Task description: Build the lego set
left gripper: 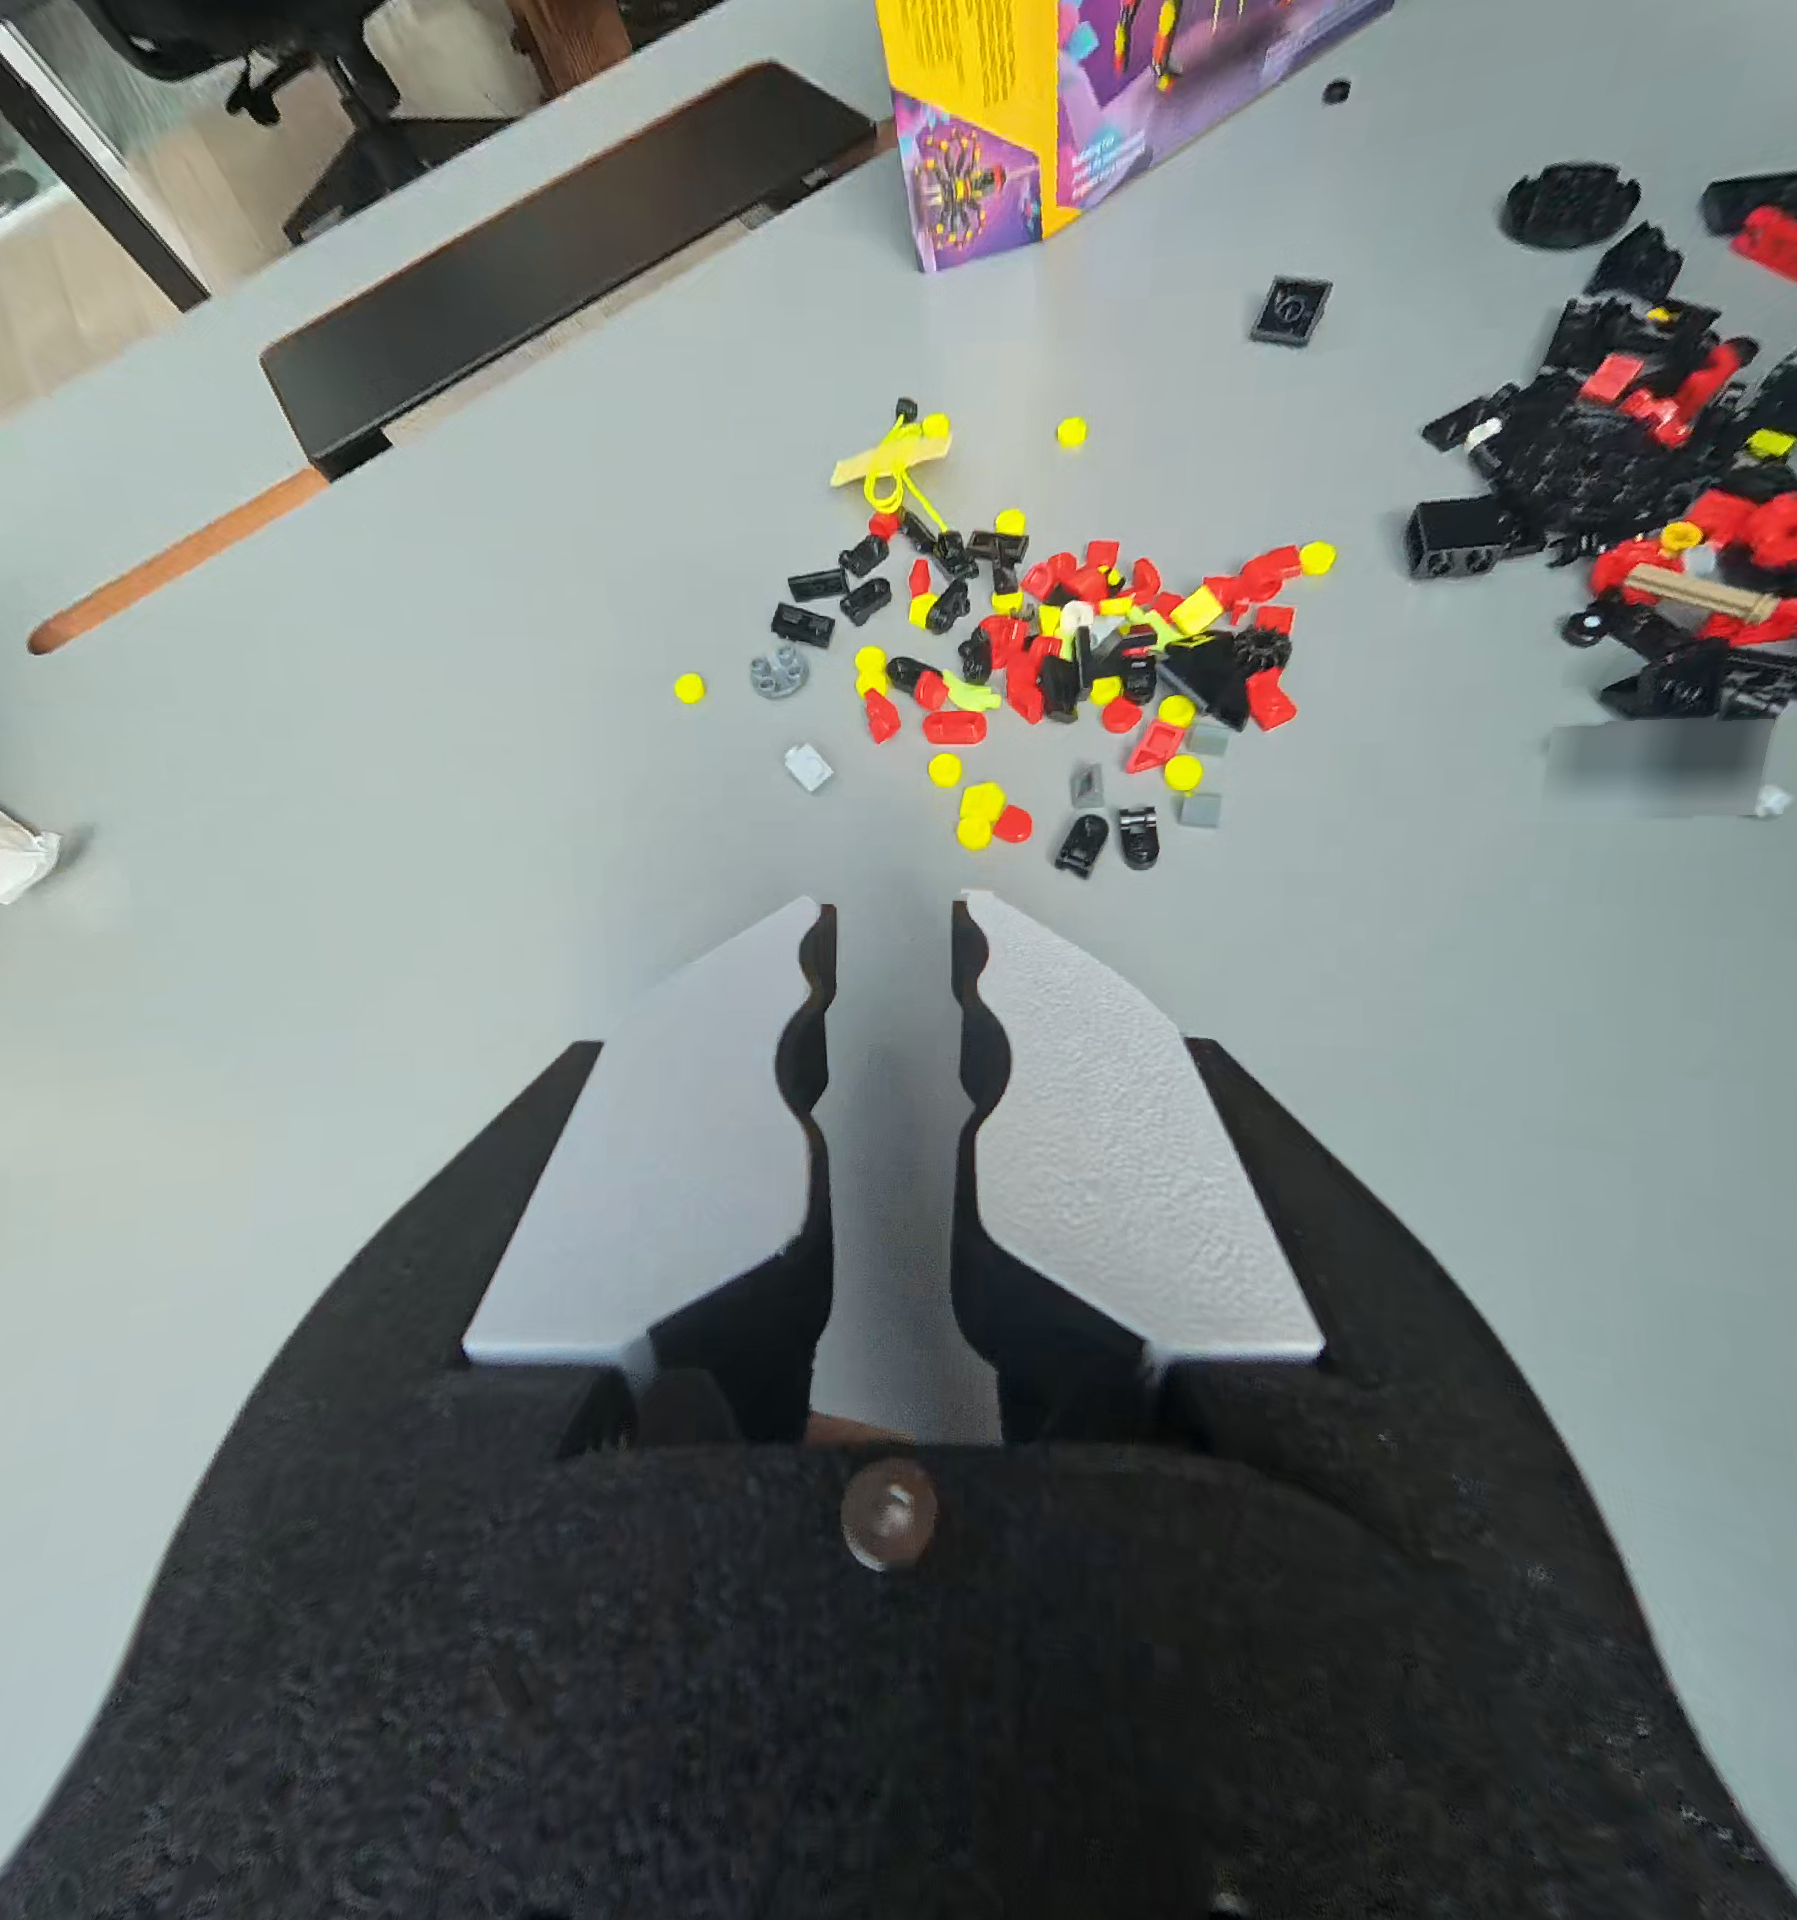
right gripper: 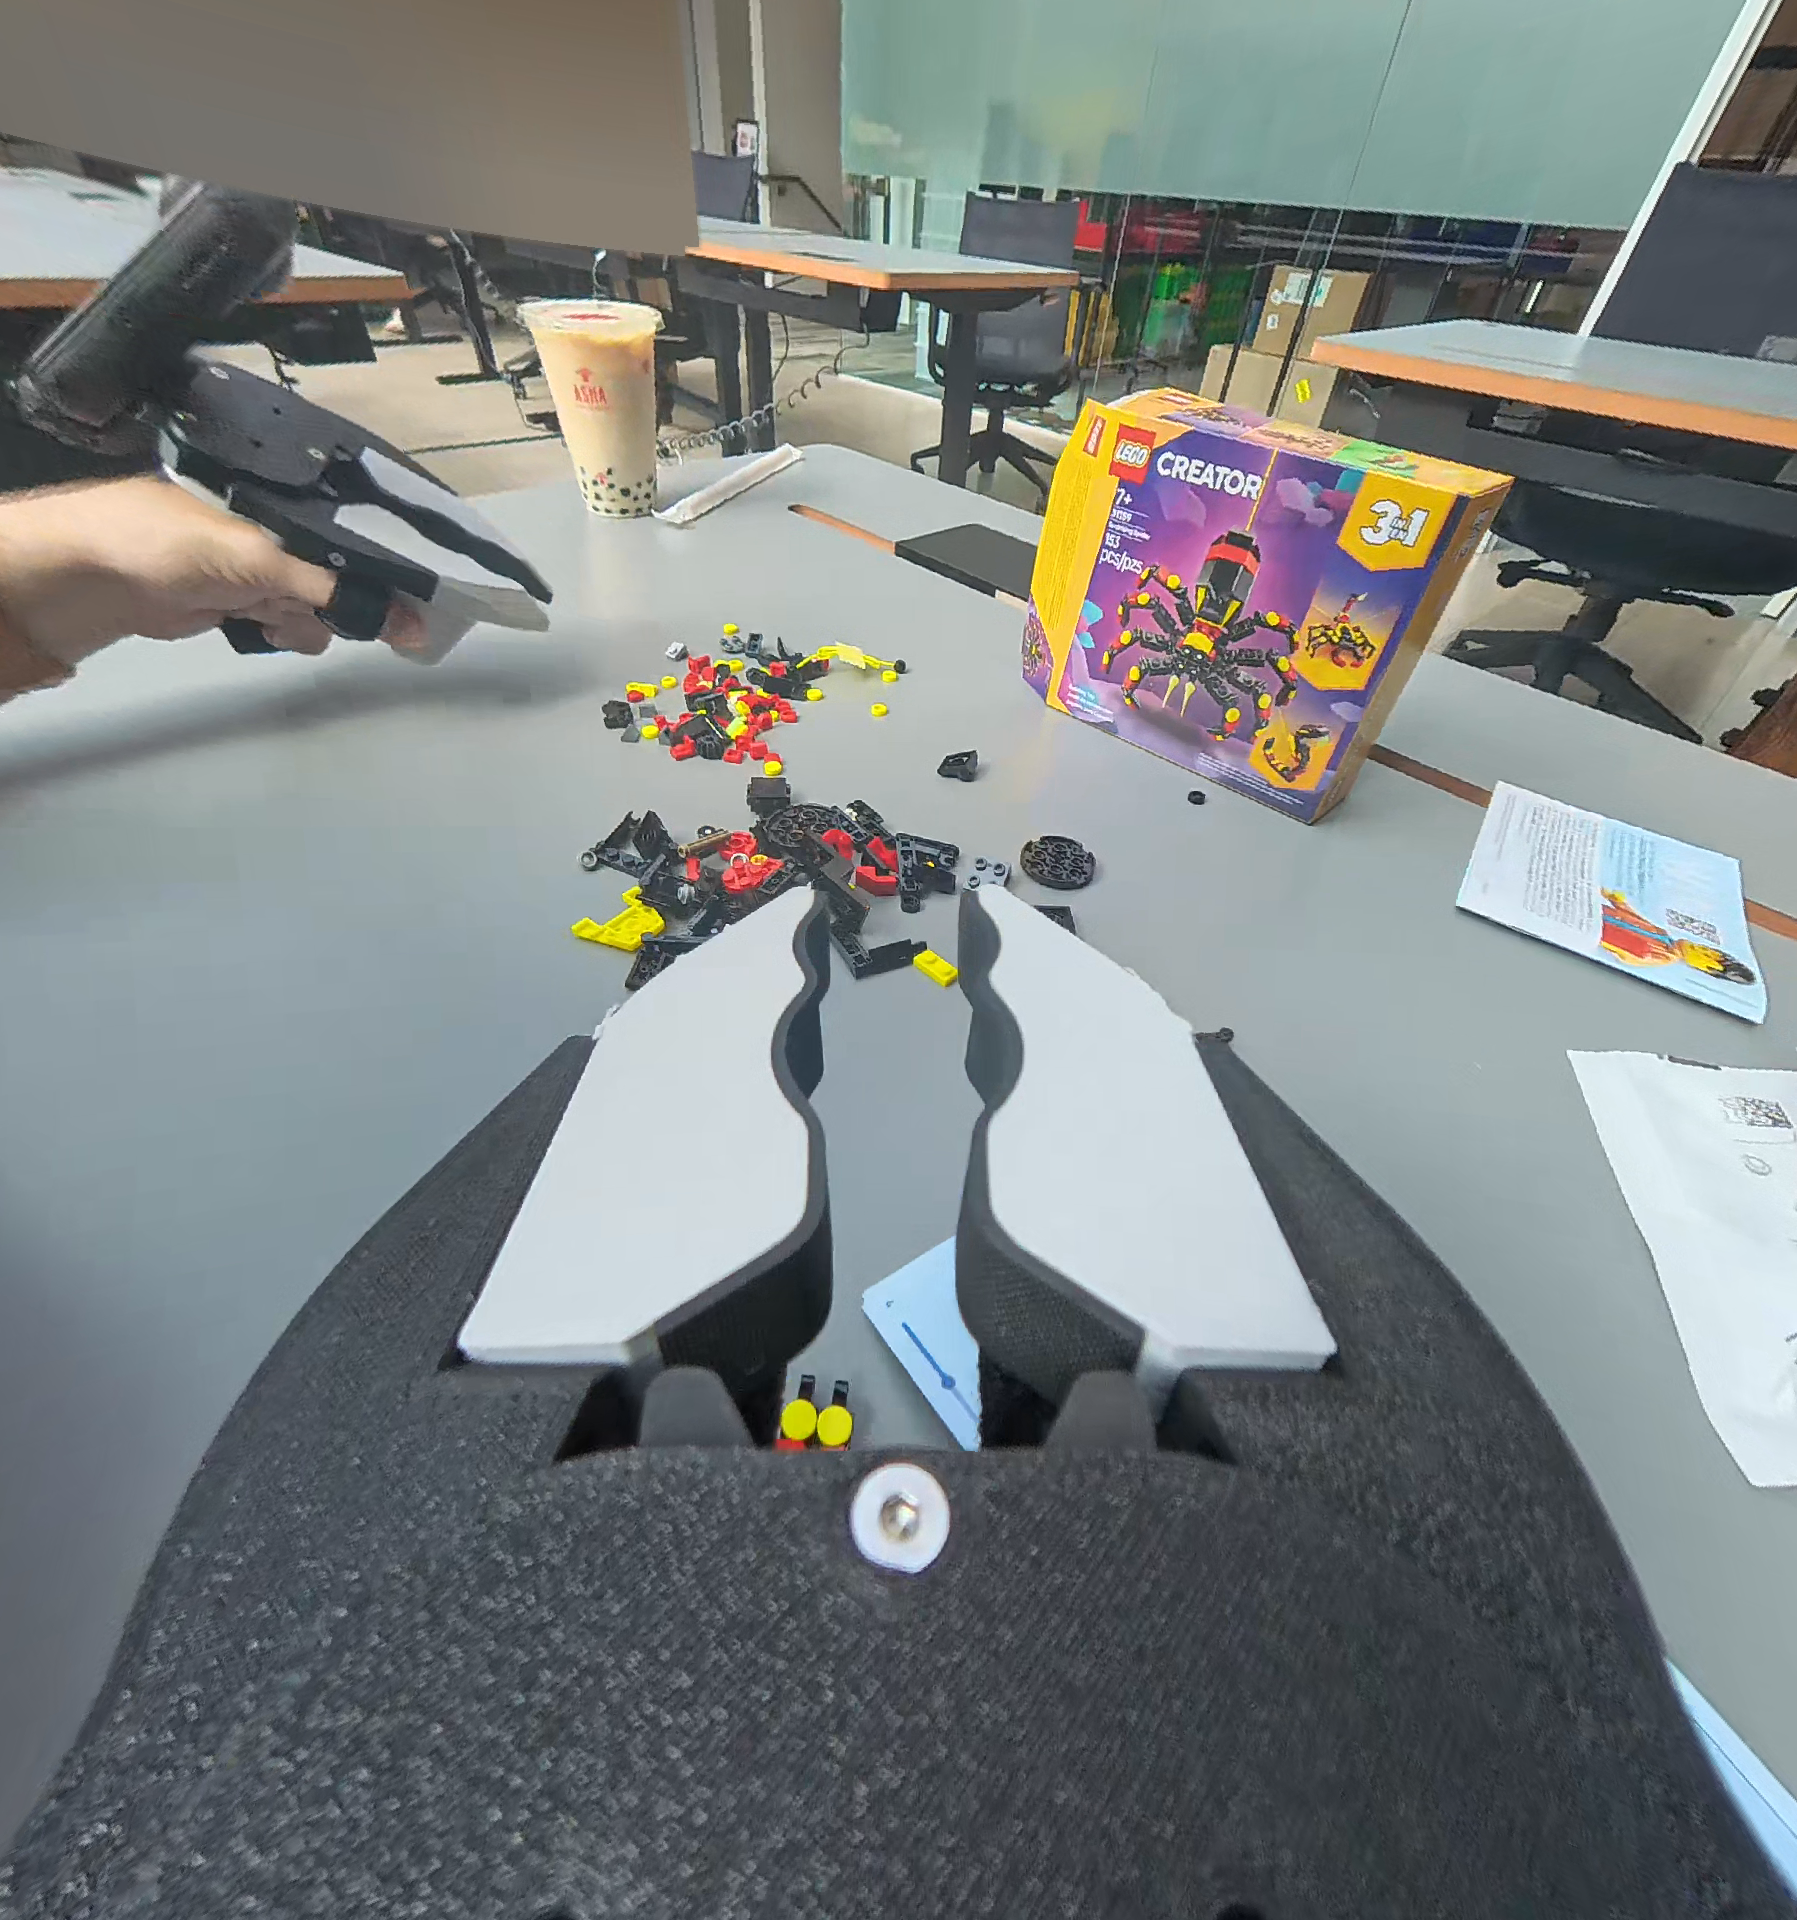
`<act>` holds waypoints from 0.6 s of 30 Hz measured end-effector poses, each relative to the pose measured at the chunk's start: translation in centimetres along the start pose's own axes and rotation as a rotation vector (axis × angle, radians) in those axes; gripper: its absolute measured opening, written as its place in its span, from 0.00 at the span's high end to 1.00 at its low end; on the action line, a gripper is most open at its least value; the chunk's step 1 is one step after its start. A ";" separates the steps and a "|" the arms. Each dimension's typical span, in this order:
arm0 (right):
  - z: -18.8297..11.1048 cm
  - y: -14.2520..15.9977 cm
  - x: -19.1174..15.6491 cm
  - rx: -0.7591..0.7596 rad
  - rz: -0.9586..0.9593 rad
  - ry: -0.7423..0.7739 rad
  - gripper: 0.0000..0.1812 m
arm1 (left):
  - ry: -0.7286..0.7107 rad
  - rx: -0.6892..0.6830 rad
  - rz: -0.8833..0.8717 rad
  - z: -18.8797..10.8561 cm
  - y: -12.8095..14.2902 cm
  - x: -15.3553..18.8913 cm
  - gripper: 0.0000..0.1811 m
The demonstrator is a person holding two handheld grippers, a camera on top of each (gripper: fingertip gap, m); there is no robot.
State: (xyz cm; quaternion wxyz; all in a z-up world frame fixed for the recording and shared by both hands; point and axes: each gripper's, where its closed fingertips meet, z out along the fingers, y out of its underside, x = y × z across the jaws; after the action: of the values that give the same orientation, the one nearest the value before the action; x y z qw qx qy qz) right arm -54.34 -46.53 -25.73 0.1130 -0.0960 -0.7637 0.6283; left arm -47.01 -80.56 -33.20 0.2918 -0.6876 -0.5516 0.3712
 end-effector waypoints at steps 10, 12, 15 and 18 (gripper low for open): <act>3.4 0.6 -1.1 -0.035 0.009 -0.063 0.88 | 0.239 -0.040 0.092 3.4 -0.3 1.0 0.90; 3.9 0.6 -1.3 -0.035 0.009 -0.073 0.88 | 0.236 -0.086 0.138 4.3 0.1 1.2 0.91; 4.4 0.7 -1.6 -0.039 0.008 -0.084 0.88 | 0.236 -0.147 0.168 5.1 0.4 1.7 0.91; 4.4 0.8 -1.7 -0.040 0.009 -0.090 0.88 | 0.233 -0.171 0.165 5.6 0.3 1.8 0.91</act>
State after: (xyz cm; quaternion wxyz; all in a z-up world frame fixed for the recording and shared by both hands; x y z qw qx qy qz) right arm -53.97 -51.04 -27.44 0.0738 -0.0732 -0.7801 0.6170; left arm -51.32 -78.91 -36.93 0.2629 -0.7912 -0.4853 0.2634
